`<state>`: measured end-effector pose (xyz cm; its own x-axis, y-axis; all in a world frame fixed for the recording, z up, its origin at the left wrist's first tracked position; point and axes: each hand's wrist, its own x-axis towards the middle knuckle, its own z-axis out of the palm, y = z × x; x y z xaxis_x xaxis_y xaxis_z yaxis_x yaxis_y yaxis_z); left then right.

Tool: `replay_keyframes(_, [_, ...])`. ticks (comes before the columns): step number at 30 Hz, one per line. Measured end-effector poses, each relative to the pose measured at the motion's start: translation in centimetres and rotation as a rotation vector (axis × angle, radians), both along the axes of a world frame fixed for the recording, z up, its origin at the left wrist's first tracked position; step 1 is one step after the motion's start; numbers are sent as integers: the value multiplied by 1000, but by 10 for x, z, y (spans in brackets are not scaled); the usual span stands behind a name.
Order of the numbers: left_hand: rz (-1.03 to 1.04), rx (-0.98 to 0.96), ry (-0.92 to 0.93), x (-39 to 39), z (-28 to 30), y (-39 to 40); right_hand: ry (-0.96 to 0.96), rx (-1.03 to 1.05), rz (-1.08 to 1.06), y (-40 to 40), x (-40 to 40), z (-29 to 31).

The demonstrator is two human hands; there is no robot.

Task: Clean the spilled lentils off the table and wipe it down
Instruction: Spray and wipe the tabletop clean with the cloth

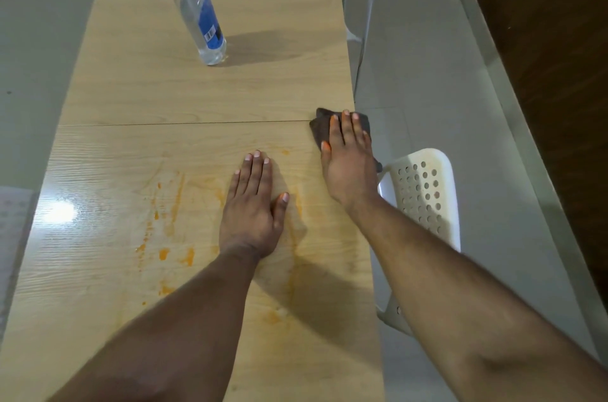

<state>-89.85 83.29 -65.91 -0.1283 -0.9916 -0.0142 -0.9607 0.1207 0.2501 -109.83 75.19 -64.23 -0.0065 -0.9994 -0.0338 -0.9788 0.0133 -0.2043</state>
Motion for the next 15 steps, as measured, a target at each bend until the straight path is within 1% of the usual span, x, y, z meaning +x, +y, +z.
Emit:
replay_keyframes(5, [-5,5,-6,1,0,-1,-20,-43,38,99,-7,-1])
replay_keyframes(7, [-1,4,-2,-1,1,-1,-12,-20,74,113,-10,-2])
replay_keyframes(9, [1,4,4,-1,2,0,-1,-15,74,98,-12,-2])
replay_keyframes(15, [1,18,-10,0,1,-1,-20,1,16,-1,-2,5])
